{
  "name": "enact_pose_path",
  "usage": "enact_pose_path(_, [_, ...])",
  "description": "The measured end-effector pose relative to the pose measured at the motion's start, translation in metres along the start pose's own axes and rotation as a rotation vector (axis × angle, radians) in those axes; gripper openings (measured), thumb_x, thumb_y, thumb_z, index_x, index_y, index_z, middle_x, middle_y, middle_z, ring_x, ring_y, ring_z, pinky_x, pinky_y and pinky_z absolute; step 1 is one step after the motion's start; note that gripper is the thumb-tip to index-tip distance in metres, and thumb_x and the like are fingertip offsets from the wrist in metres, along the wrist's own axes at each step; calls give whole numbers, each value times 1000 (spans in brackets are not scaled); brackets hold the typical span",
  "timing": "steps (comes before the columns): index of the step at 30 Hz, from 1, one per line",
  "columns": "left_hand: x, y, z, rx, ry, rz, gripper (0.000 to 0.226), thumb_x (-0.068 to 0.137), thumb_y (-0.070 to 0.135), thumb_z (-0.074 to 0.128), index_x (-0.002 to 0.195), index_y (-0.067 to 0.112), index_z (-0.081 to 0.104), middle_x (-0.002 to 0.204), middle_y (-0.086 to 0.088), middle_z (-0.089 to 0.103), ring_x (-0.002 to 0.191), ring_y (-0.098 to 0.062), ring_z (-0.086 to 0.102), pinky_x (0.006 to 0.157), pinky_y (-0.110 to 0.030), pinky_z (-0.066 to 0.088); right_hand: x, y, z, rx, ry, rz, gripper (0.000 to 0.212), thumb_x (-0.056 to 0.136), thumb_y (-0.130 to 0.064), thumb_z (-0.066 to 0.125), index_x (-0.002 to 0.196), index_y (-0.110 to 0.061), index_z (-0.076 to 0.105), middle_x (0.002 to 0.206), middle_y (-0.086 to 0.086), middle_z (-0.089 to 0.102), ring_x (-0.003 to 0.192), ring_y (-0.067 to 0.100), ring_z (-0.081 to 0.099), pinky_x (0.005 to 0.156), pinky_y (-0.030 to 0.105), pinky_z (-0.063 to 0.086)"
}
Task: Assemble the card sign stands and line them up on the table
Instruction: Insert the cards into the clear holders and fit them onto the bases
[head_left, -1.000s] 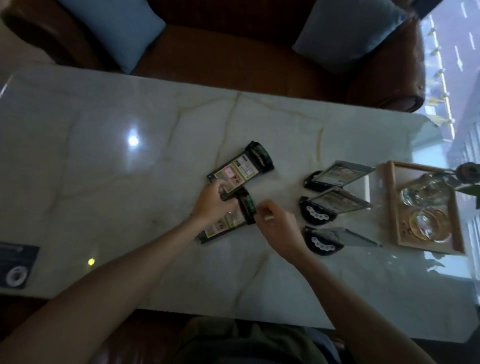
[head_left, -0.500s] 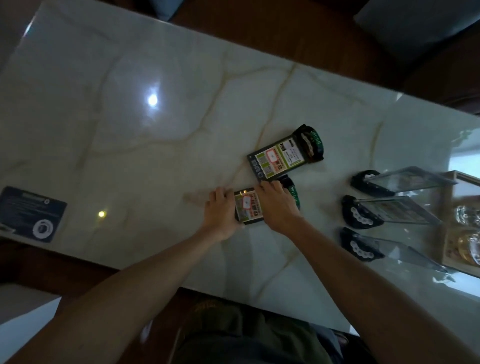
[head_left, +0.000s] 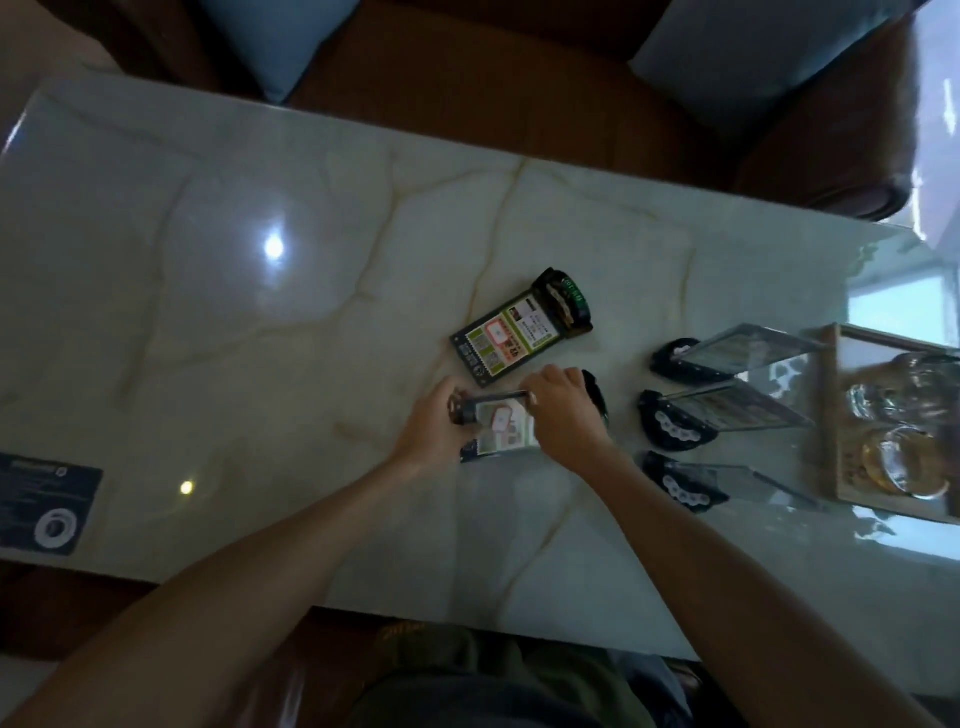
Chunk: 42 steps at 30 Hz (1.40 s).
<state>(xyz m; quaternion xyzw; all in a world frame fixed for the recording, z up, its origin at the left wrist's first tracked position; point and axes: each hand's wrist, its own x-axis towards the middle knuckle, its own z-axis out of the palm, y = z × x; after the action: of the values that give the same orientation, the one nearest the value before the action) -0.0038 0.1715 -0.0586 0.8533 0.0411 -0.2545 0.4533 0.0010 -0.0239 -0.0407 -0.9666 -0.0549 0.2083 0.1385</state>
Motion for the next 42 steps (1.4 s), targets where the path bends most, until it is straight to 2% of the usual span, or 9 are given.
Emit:
enact_pose_path(6, [21, 86, -1, -45, 79, 214, 19, 73, 15, 88, 85, 13, 73, 76, 3, 72, 60, 5, 56, 58, -12, 44, -17, 51, -25, 392, 210, 181, 4, 95, -13, 63, 96, -15, 60, 100, 7, 58, 91, 26, 55, 71, 35, 43])
enact_pose_path(10, [21, 131, 13, 22, -14, 342, 14, 74, 18, 87, 85, 17, 79, 77, 4, 75, 71, -8, 66, 68, -24, 52, -34, 62, -33, 495, 281, 227, 25, 97, -22, 62, 80, -24, 45, 77, -5, 50, 64, 18, 49, 54, 34, 35])
enact_pose_path(15, [19, 140, 28, 141, -80, 441, 14, 75, 27, 85, 87, 21, 80, 79, 9, 74, 75, -8, 68, 71, -27, 54, -46, 68, -27, 535, 293, 239, 17, 98, -19, 58, 84, -13, 50, 76, 4, 57, 65, 26, 53, 55, 36, 39])
enact_pose_path(19, [16, 136, 28, 184, -96, 437, 14, 74, 23, 86, 86, 20, 79, 76, 10, 71, 67, -1, 60, 65, -10, 43, -50, 71, -15, 535, 240, 242, 10, 96, -20, 61, 89, -14, 59, 82, 8, 67, 73, 28, 62, 65, 40, 49])
enact_pose_path(25, [11, 119, 29, 200, -267, 457, 21, 73, 32, 86, 91, 24, 79, 83, 11, 73, 75, -2, 67, 66, -22, 53, -55, 74, -6, 530, 36, 125, 13, 90, -6, 63, 97, -13, 71, 87, 4, 73, 80, 22, 67, 73, 35, 54])
enact_pose_path(31, [12, 113, 5, 162, -512, 311, 37, 68, 34, 92, 100, 25, 76, 84, 13, 73, 74, 3, 66, 66, -14, 48, -37, 90, -22, 376, -221, 37, 38, 88, 11, 49, 104, -10, 75, 96, 4, 72, 86, 17, 66, 73, 19, 46])
enact_pose_path(35, [26, 111, -14, 4, -688, 177, 49, 65, 40, 93, 108, 28, 73, 100, 8, 75, 92, -8, 72, 81, -24, 57, -12, 96, -28, 514, -127, 119, 32, 89, 14, 51, 105, -4, 73, 92, 4, 69, 80, 15, 64, 72, 17, 49])
enact_pose_path(38, [48, 106, -19, -139, -547, 116, 44, 68, 50, 87, 104, 28, 73, 102, 3, 75, 96, -16, 72, 85, -29, 58, 16, 90, -27, 873, -53, 341, 20, 92, 5, 59, 108, -4, 68, 92, 9, 71, 78, 23, 67, 71, 25, 52])
enact_pose_path(42, [85, 97, -14, -39, -108, 34, 36, 81, 42, 79, 110, 22, 69, 102, 8, 69, 94, -11, 66, 78, -25, 53, 49, 75, -14, 1284, -146, 672, 26, 92, -10, 68, 116, -4, 61, 100, 15, 69, 85, 25, 69, 77, 38, 58])
